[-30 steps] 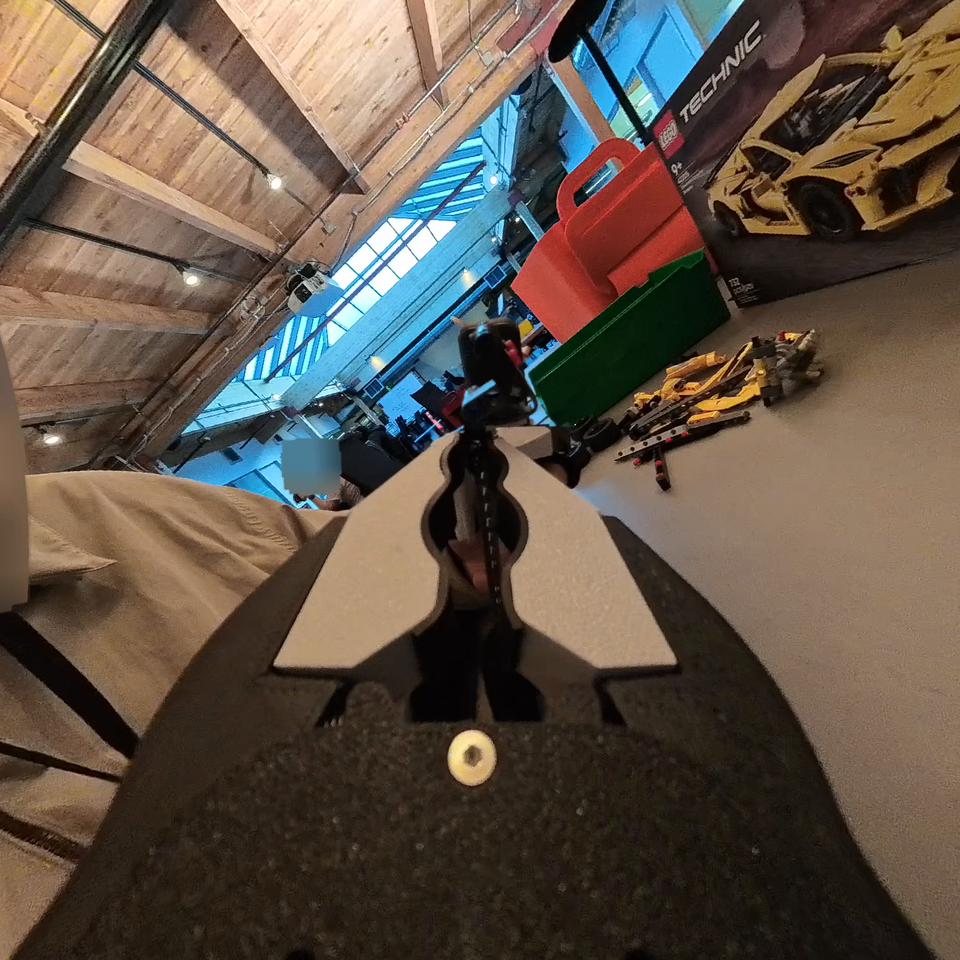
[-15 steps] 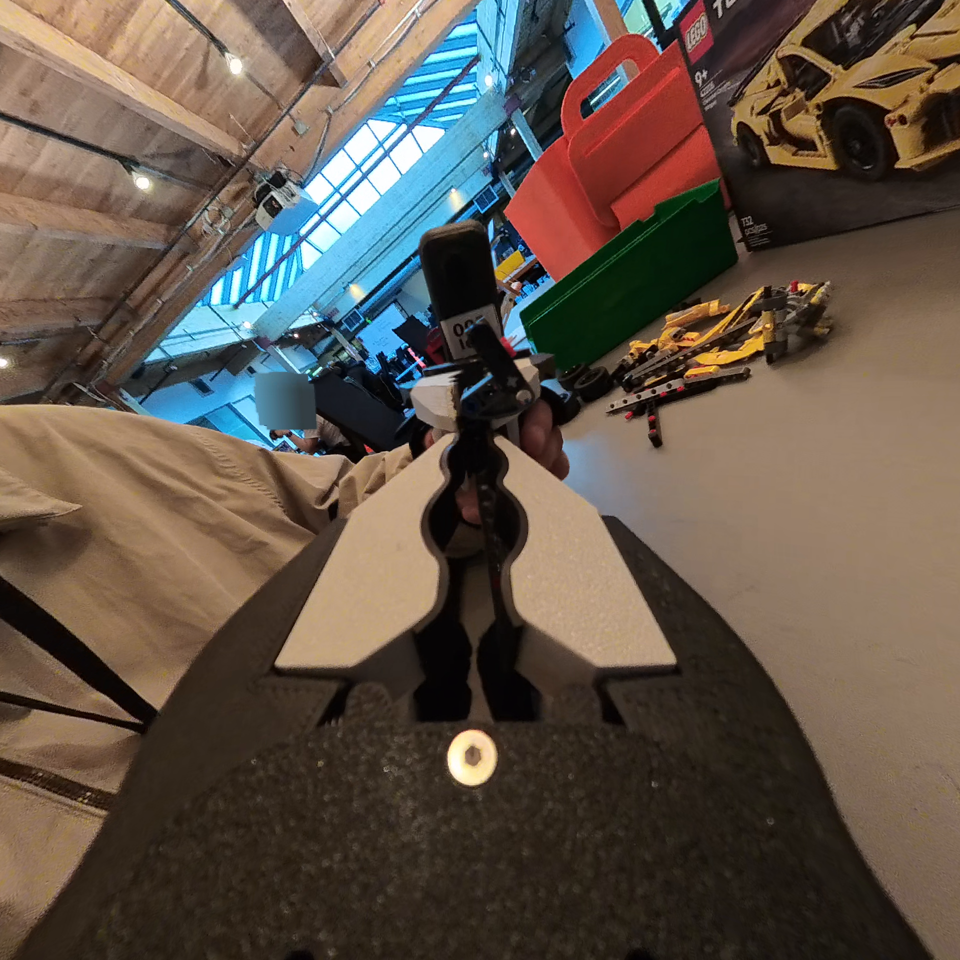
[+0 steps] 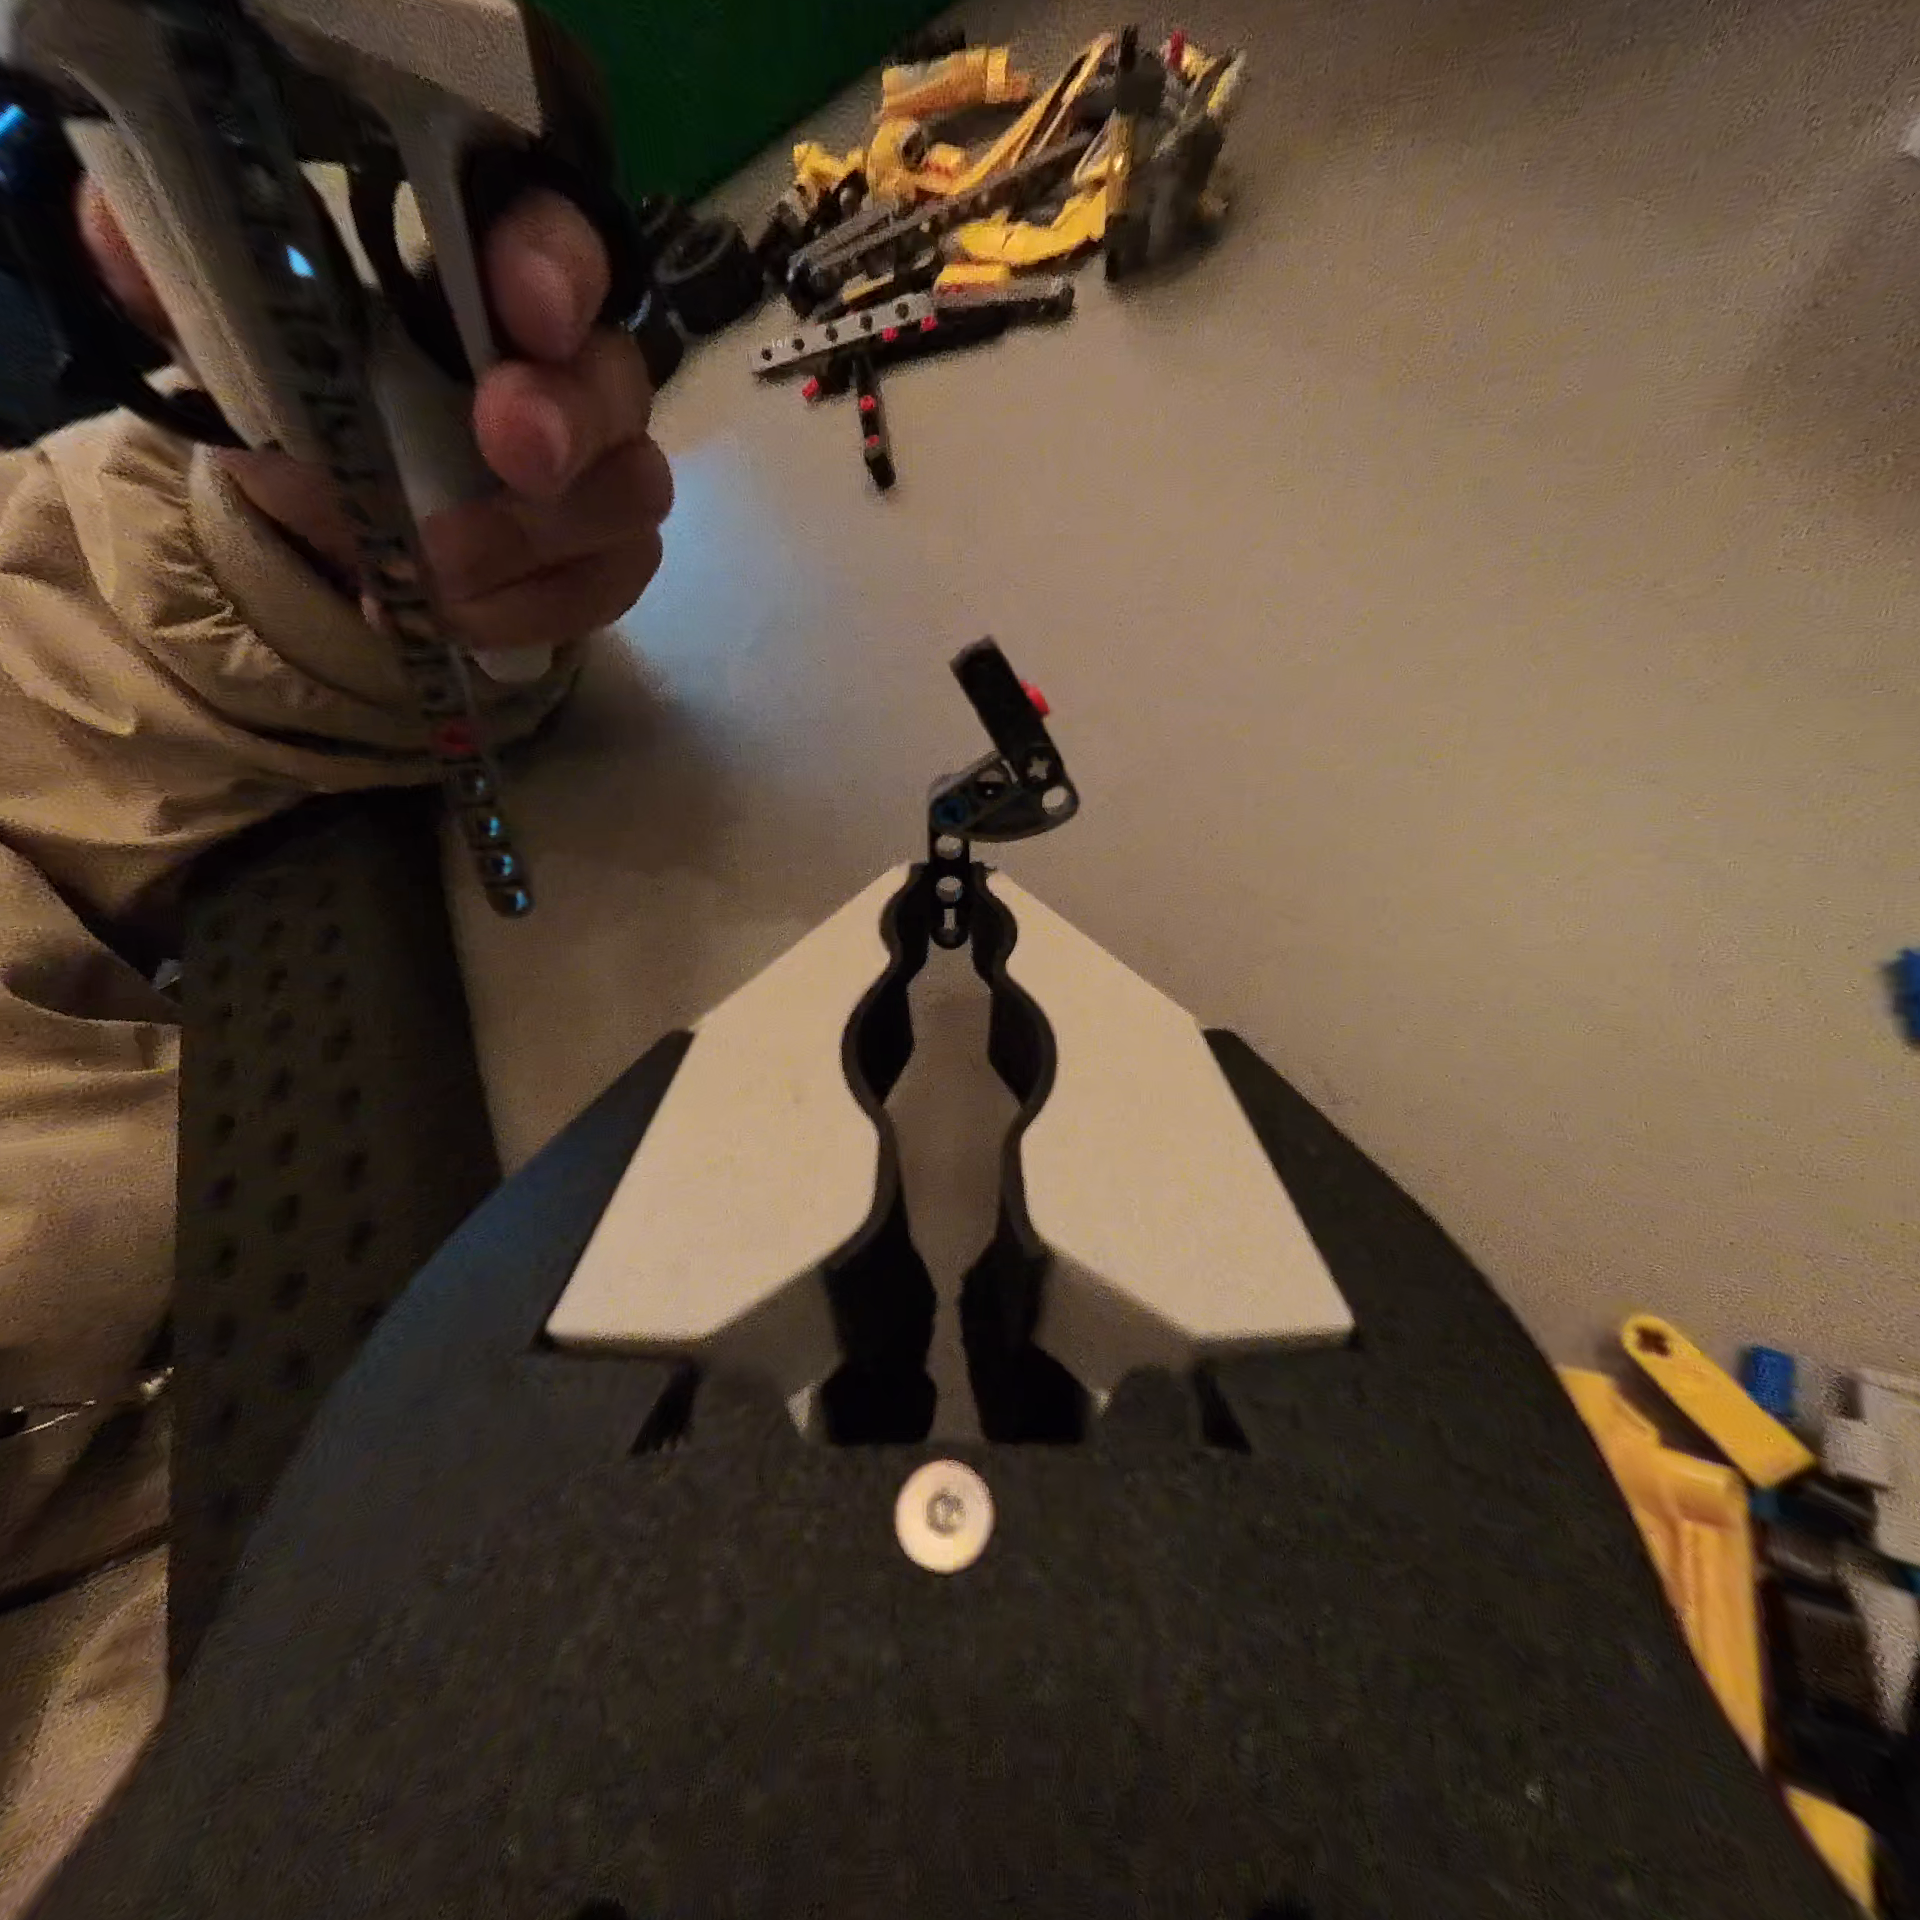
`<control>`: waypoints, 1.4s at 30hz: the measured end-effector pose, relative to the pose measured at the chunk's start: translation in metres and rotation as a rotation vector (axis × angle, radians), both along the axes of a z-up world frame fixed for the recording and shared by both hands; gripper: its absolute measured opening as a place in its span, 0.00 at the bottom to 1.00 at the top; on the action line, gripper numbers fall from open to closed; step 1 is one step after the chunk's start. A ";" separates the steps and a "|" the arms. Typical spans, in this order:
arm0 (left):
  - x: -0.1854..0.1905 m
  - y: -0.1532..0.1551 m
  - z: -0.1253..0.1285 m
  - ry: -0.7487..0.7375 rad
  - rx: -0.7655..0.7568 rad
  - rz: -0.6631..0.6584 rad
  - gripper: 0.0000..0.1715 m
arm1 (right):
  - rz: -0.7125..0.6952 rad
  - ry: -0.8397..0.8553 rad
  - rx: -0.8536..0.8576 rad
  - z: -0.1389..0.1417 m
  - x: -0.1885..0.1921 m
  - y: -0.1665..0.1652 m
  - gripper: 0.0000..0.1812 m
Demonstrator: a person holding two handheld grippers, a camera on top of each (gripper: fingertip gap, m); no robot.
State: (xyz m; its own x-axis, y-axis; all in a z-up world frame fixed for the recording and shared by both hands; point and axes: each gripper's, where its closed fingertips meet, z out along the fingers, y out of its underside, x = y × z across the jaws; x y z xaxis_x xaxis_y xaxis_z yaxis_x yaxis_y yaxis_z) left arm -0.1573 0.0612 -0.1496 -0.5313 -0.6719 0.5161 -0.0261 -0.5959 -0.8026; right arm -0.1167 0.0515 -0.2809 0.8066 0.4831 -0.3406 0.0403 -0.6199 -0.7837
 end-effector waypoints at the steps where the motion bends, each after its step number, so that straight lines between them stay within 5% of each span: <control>1: 0.000 -0.001 0.000 -0.001 0.000 -0.005 0.04 | 0.007 -0.023 -0.027 -0.007 -0.003 0.000 0.03; 5: 0.001 -0.006 -0.005 0.013 0.085 0.017 0.04 | 0.034 -0.173 -0.121 -0.040 0.001 -0.007 0.03; 8: 0.005 -0.008 -0.011 0.010 0.295 0.132 0.04 | 0.020 -0.180 -0.099 -0.038 0.007 -0.004 0.06; 10: 0.007 -0.009 -0.011 -0.019 0.472 0.247 0.04 | -0.020 -0.162 -0.032 -0.024 0.013 0.004 0.15; 14: 0.009 -0.011 -0.008 -0.046 0.620 0.370 0.04 | -0.100 -0.121 0.383 0.052 0.000 0.019 0.27; 16: 0.011 -0.012 -0.008 -0.045 0.609 0.382 0.04 | -0.119 -0.164 0.495 0.073 -0.017 0.018 0.26; 21: 0.016 -0.003 -0.010 0.005 0.494 0.412 0.04 | -0.222 -0.392 0.585 0.072 -0.035 0.022 0.15; 29: 0.013 -0.008 -0.004 -0.012 0.429 0.364 0.04 | -0.160 -0.115 0.513 0.076 -0.055 0.018 0.21; 33: 0.007 -0.004 0.012 -0.083 0.287 0.365 0.04 | -0.096 0.091 0.498 0.088 -0.065 0.012 0.14; 37: 0.001 0.010 0.021 -0.117 0.090 0.356 0.04 | -0.069 0.217 0.501 0.100 -0.066 0.006 0.20; 42: 0.007 0.003 0.015 -0.101 0.110 0.320 0.04 | -0.090 0.274 0.483 0.104 -0.061 0.009 0.19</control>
State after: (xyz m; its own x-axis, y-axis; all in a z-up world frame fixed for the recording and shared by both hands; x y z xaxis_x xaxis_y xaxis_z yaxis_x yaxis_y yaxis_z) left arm -0.1508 0.0641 -0.1351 -0.3293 -0.8613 0.3870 0.2313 -0.4710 -0.8513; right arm -0.1780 0.0604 -0.1767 0.7652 0.5691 -0.3011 -0.2415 -0.1798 -0.9536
